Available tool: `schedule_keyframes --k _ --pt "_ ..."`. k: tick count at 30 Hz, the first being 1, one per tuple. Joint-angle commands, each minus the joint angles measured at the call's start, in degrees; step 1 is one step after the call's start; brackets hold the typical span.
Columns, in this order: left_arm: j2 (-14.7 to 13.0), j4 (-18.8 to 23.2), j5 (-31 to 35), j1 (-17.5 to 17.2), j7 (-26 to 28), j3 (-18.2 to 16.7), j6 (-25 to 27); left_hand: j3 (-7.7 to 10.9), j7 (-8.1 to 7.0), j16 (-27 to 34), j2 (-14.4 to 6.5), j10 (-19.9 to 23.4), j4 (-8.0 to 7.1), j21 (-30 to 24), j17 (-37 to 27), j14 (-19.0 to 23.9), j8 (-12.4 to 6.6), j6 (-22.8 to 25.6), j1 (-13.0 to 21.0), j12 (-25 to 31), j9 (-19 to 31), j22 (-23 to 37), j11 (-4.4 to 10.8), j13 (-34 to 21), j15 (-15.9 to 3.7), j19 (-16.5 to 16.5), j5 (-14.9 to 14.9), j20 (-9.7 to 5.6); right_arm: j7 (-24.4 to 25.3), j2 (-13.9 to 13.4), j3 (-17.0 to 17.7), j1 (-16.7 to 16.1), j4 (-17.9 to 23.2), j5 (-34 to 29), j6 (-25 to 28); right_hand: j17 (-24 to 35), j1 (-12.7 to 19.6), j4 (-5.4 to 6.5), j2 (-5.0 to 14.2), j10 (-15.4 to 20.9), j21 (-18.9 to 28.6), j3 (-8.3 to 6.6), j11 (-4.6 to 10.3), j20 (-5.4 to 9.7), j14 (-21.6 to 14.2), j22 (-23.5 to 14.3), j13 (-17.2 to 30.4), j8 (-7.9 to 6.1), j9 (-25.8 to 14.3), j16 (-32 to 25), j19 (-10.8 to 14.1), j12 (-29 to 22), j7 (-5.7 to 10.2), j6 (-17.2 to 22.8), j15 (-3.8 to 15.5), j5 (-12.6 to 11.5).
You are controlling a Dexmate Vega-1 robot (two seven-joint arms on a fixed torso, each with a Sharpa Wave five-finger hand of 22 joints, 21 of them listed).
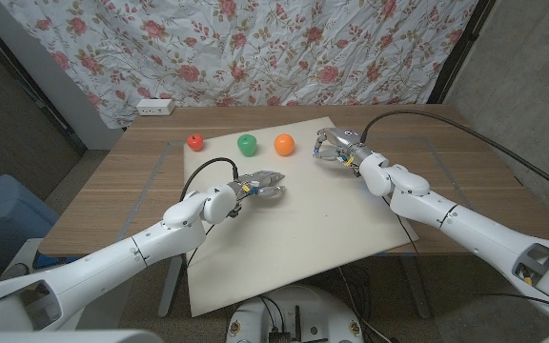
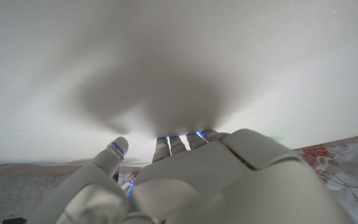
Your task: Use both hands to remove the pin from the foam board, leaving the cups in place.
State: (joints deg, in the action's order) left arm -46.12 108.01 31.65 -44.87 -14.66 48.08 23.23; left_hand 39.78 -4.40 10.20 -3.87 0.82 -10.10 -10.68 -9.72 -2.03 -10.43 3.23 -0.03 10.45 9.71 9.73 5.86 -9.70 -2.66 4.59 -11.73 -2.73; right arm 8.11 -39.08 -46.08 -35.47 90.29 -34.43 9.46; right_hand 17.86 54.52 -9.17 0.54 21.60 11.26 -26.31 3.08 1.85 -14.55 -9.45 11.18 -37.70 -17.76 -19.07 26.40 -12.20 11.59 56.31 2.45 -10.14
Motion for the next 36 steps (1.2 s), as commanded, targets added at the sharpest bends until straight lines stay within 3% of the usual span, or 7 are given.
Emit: schedule_keyframes --k 1,9,36 --pt "-0.8 1.7 0.2 -2.1 6.1 -2.4 -1.0 0.64 0.69 0.4 -7.0 1.7 0.03 -1.2 -0.1 1.5 -0.39 1.3 0.6 0.9 0.4 0.1 -0.42 -0.3 -2.86 -2.3 -0.1 -3.16 -0.2 -1.3 1.6 -1.6 3.1 0.1 1.7 0.2 0.2 -0.09 0.72 0.6 0.2 0.15 -0.25 -0.10 -0.3 -0.3 0.2 -0.32 -0.2 -0.4 0.2 -0.2 1.05 1.2 2.14 -0.4" --pt "-1.3 3.2 0.3 -3.4 8.4 -3.8 -0.9 1.16 0.48 0.5 -6.8 2.1 0.03 -1.9 -0.2 2.5 -0.40 1.8 0.6 0.9 0.4 0.1 -0.82 -0.4 -1.56 -5.0 0.0 -1.96 -0.7 -1.6 1.8 -1.9 3.8 -0.1 2.6 0.3 0.2 -0.11 0.72 0.8 0.2 0.23 -0.23 -0.08 -0.3 -0.3 0.2 -0.33 -0.2 -0.5 0.2 -0.2 1.05 1.2 2.16 -0.4" --pt "-1.8 5.4 -4.7 -6.8 14.6 -9.0 -2.6 1.64 0.31 0.3 -6.7 2.4 0.05 -1.7 -0.2 2.4 -0.34 2.2 0.6 0.9 0.5 0.1 -1.00 -0.4 -1.80 -5.7 0.1 -2.13 -1.7 -1.6 1.1 -2.1 5.1 -2.4 5.8 0.7 0.2 -0.16 0.79 1.0 0.1 0.44 -0.29 -0.24 -0.3 -0.3 0.2 -0.31 -0.1 -0.7 0.2 -0.1 1.05 1.2 2.09 -0.4"
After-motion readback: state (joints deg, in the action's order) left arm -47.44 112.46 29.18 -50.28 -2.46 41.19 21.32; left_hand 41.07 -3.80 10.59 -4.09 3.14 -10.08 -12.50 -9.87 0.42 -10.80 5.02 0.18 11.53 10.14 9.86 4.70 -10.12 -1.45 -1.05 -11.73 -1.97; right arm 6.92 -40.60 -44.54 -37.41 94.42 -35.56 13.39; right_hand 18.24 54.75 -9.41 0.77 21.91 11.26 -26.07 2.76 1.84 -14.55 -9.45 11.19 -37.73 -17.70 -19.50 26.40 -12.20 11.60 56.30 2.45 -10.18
